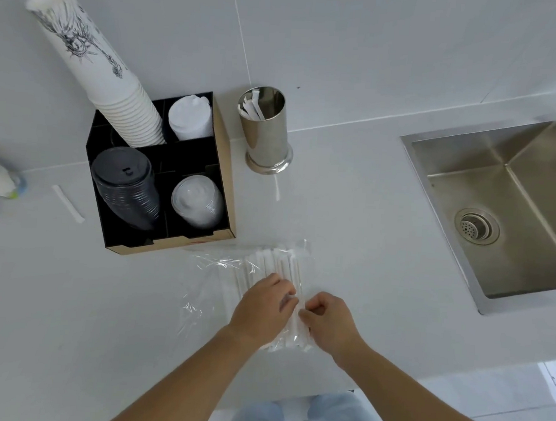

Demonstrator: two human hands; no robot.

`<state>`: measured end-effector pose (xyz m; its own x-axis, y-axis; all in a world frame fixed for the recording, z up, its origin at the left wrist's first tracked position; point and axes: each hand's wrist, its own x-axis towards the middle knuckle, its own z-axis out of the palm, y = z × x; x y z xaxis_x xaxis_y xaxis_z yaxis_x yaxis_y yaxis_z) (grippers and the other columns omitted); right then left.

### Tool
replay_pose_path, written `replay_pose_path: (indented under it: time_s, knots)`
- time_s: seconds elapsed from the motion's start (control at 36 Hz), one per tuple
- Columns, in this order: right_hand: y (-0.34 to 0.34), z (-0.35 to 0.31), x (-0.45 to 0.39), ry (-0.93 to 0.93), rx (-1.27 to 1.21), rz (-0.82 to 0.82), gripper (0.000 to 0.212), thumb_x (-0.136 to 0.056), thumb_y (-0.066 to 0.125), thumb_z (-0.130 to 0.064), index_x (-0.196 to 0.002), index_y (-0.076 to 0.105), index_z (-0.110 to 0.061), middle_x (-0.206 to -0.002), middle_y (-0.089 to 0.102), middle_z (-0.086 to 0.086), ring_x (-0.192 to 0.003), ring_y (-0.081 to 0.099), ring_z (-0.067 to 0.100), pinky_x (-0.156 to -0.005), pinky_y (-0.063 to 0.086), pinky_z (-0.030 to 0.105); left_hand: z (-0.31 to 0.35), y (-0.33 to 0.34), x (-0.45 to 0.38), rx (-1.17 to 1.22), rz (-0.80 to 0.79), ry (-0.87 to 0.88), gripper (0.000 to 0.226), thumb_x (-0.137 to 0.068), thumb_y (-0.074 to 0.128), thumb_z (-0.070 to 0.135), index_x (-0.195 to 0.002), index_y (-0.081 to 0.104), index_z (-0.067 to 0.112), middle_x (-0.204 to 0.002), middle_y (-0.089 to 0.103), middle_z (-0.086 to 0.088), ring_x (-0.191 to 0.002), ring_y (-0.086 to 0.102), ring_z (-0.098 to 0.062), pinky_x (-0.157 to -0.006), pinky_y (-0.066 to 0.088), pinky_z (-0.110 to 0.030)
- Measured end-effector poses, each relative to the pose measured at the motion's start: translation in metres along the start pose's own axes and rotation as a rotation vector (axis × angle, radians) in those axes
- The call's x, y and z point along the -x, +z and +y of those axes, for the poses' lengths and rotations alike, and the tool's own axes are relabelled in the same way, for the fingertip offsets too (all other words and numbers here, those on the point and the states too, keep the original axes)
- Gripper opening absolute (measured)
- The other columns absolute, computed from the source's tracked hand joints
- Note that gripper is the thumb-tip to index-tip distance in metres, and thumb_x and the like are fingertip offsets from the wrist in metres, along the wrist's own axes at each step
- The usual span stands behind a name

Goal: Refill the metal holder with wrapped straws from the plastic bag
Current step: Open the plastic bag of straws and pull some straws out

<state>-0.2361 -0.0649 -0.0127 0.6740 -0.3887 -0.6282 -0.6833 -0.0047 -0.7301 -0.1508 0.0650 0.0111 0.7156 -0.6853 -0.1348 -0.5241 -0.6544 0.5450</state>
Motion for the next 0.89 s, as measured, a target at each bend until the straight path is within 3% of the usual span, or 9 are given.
replay_pose_path:
  time_s: [0.14,0.19,0.28,0.33,0.39,0.5,0.67,0.81,0.89]
  knots:
    - [-0.007,-0.003,-0.004,-0.022,0.101,0.018,0.014,-0.082,0.060,-0.007,-0.071,0.062,-0.016,-0.067,0.061,-0.003,-0.059,0.054,0.011,-0.053,0.047,0.020,0.009,0.000,-0.007,0.028,-0.005,-0.091,0.018,-0.097,0.050,0.018,-0.084,0.061,0.013,-0.081,0.059,0.003,-0.073,0.054,-0.014,-0.068,0.048,-0.028]
    - [-0.017,-0.004,-0.007,-0.029,0.122,0.030,0.015,-0.081,0.059,-0.007,-0.070,0.062,-0.017,-0.065,0.060,-0.004,-0.056,0.053,0.010,-0.049,0.044,0.017,0.015,0.001,-0.013,0.108,0.002,-0.163,0.018,-0.094,0.052,0.017,-0.080,0.062,0.014,-0.072,0.061,0.004,-0.066,0.055,-0.012,-0.062,0.049,-0.027]
    - [-0.036,-0.002,-0.009,-0.050,0.175,0.049,0.014,-0.079,0.058,-0.009,-0.069,0.062,-0.018,-0.060,0.059,-0.006,-0.052,0.052,0.009,-0.043,0.040,0.013,0.024,0.002,-0.020,0.348,-0.032,-0.321,0.017,-0.090,0.059,0.017,-0.075,0.066,0.018,-0.068,0.066,0.007,-0.060,0.058,-0.004,-0.059,0.049,-0.016]
    - [-0.050,0.002,-0.010,-0.059,0.191,0.068,0.015,-0.078,0.059,-0.010,-0.067,0.062,-0.019,-0.058,0.059,-0.007,-0.049,0.051,0.007,-0.041,0.039,0.012,0.028,0.006,-0.023,0.550,-0.059,-0.438,0.018,-0.087,0.061,0.014,-0.070,0.067,0.016,-0.067,0.069,0.006,-0.061,0.061,-0.006,-0.065,0.052,-0.021]
    - [-0.063,0.009,-0.009,-0.059,0.210,0.075,0.015,-0.078,0.059,-0.010,-0.066,0.062,-0.018,-0.057,0.059,-0.007,-0.049,0.051,0.007,-0.040,0.039,0.012,0.031,0.010,-0.027,0.781,-0.072,-0.561,0.015,-0.086,0.059,0.007,-0.073,0.066,0.003,-0.069,0.070,-0.003,-0.064,0.062,-0.014,-0.068,0.055,-0.032]
    - [-0.073,0.027,-0.006,-0.049,0.239,0.068,0.015,-0.079,0.060,-0.011,-0.067,0.061,-0.021,-0.059,0.060,-0.008,-0.050,0.050,0.005,-0.043,0.041,0.012,0.039,0.013,-0.032,1.076,-0.069,-0.722,0.020,-0.090,0.053,0.000,-0.073,0.061,0.005,-0.070,0.070,-0.008,-0.057,0.058,-0.017,-0.056,0.051,-0.027]
    - [-0.066,0.029,-0.006,-0.096,0.234,0.067,0.011,-0.083,0.061,-0.021,-0.088,0.057,-0.030,-0.072,0.065,-0.007,-0.060,0.059,0.008,-0.047,0.045,0.014,0.041,0.007,-0.038,0.990,-0.095,-0.690,0.012,-0.089,0.055,0.005,-0.079,0.061,0.007,-0.068,0.068,-0.005,-0.051,0.059,-0.010,-0.054,0.049,-0.022]
    - [-0.057,0.012,-0.009,-0.176,0.239,0.037,0.051,-0.076,0.075,-0.044,-0.118,0.046,-0.036,-0.086,0.062,-0.009,-0.075,0.063,0.006,-0.066,0.048,0.019,0.040,0.003,-0.033,0.975,-0.104,-0.637,0.014,-0.088,0.059,0.009,-0.075,0.065,0.010,-0.071,0.067,-0.008,-0.060,0.056,-0.019,-0.062,0.050,-0.029]
    - [-0.052,0.006,-0.012,-0.234,0.317,0.060,0.062,-0.070,0.075,-0.058,-0.119,0.046,-0.033,-0.071,0.056,-0.009,-0.058,0.052,0.005,-0.056,0.044,0.020,0.040,0.003,-0.025,0.855,-0.138,-0.556,0.019,-0.084,0.061,0.033,-0.070,0.068,0.023,-0.067,0.066,0.004,-0.060,0.057,-0.011,-0.062,0.051,-0.025]
